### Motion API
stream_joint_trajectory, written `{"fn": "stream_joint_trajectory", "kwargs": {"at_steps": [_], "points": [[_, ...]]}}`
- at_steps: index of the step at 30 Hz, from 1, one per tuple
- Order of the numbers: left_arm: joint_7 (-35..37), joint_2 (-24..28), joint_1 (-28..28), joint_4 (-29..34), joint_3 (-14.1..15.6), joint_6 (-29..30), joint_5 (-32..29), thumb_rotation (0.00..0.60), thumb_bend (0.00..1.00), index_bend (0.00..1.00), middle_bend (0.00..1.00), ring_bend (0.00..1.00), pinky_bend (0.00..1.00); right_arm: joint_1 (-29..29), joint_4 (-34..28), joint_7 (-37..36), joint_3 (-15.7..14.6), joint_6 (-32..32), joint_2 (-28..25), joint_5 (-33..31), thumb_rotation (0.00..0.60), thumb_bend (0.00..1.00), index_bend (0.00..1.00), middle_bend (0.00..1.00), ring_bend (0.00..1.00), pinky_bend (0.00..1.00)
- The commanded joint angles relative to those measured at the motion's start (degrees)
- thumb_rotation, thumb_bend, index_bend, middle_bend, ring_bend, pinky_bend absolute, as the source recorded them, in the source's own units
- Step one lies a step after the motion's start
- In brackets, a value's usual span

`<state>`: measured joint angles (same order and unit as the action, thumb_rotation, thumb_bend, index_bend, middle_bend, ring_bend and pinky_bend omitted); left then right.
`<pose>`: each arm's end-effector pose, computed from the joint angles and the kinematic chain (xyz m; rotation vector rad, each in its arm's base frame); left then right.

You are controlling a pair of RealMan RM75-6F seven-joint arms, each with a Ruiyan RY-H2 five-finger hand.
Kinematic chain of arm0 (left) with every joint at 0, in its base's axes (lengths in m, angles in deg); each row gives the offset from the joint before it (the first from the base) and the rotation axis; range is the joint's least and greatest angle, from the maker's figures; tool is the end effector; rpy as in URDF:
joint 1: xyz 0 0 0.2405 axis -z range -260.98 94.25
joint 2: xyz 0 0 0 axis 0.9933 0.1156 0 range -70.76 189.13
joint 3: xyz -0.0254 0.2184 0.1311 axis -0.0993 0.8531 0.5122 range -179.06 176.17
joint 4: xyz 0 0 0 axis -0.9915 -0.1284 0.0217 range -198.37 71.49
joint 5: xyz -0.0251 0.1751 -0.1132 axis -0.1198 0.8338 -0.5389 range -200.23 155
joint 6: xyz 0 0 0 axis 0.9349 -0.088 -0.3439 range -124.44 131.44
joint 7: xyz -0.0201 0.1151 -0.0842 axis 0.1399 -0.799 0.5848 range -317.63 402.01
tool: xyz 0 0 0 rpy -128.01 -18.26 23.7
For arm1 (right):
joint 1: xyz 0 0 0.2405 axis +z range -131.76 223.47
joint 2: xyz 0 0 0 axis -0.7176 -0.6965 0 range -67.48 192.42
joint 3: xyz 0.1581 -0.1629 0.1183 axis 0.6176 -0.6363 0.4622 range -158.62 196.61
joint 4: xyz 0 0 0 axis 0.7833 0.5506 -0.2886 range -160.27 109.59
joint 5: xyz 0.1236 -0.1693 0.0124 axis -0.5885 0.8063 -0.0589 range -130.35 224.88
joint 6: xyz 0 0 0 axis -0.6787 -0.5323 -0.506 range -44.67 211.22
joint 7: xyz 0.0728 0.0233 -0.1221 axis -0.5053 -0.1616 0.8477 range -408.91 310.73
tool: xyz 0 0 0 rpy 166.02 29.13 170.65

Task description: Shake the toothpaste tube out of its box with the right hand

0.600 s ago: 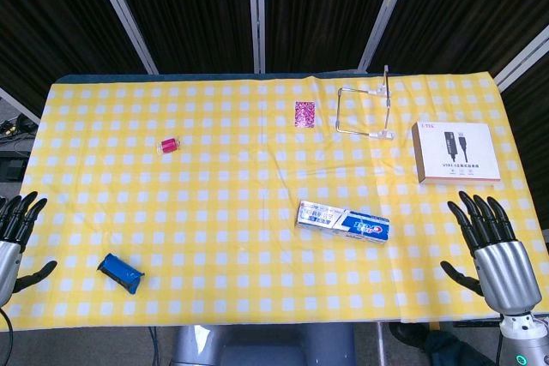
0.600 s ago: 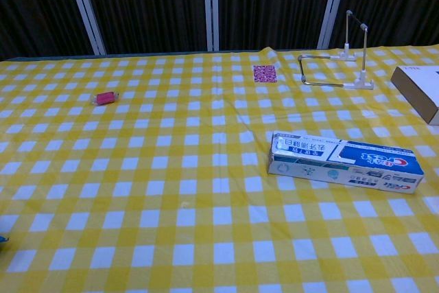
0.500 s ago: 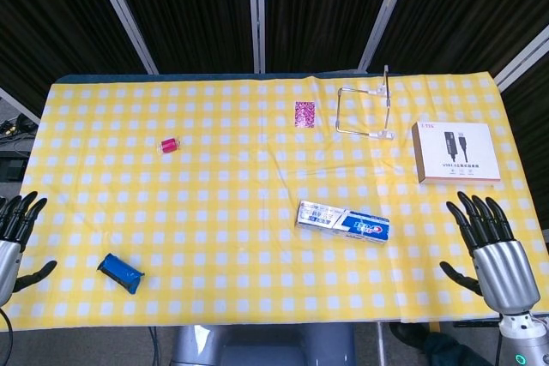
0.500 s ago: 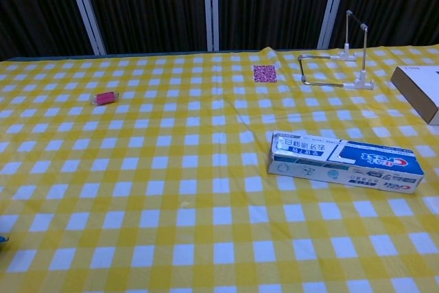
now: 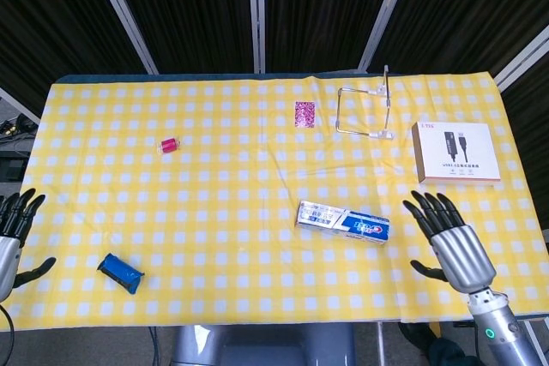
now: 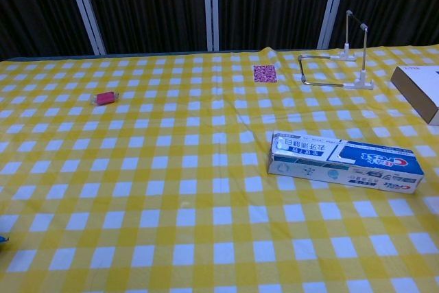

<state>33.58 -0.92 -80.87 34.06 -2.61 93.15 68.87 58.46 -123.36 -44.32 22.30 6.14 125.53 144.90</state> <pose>-0.2905 0.1610 0.1742 -1.4532 -0.7511 -0.8600 -0.2450 -0.2112 0.1290 1.7289 -0.7806 1.0201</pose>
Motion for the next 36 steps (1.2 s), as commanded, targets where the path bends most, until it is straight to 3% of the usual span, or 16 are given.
{"fn": "stream_joint_trajectory", "kwargs": {"at_steps": [1,12,25,29,36], "points": [[-0.34,-0.20,0.41,-0.16,-0.37,-0.78,-0.94,0.600,0.00,0.00,0.00,0.00,0.00,5.95,0.30,2.66,1.63,9.01,2.37,-3.73,0.600,0.00,0.02,0.07,0.00,0.05],[-0.88,-0.64,1.21,-0.73,-1.04,-2.80,-3.53,0.600,0.00,0.00,0.00,0.00,0.00,12.71,7.26,11.16,3.70,21.14,13.74,-14.86,0.600,0.00,0.10,0.17,0.15,0.26],[-0.84,-0.58,1.45,-0.80,-1.04,-3.26,-4.09,0.600,0.00,0.00,0.00,0.00,0.00,15.56,13.70,17.10,4.33,22.84,20.49,-20.78,0.600,0.01,0.23,0.29,0.29,0.41],[-0.61,-0.46,1.43,-0.68,-1.10,-3.14,-4.19,0.600,0.00,0.00,0.00,0.00,0.00,15.84,15.39,17.49,4.35,22.21,21.58,-21.37,0.600,0.07,0.30,0.38,0.36,0.50],[-0.49,-0.41,1.59,-0.71,-1.12,-3.43,-4.44,0.600,0.00,0.00,0.00,0.00,0.00,16.05,17.37,17.02,3.58,20.37,22.44,-19.71,0.600,0.20,0.35,0.44,0.41,0.54]]}}
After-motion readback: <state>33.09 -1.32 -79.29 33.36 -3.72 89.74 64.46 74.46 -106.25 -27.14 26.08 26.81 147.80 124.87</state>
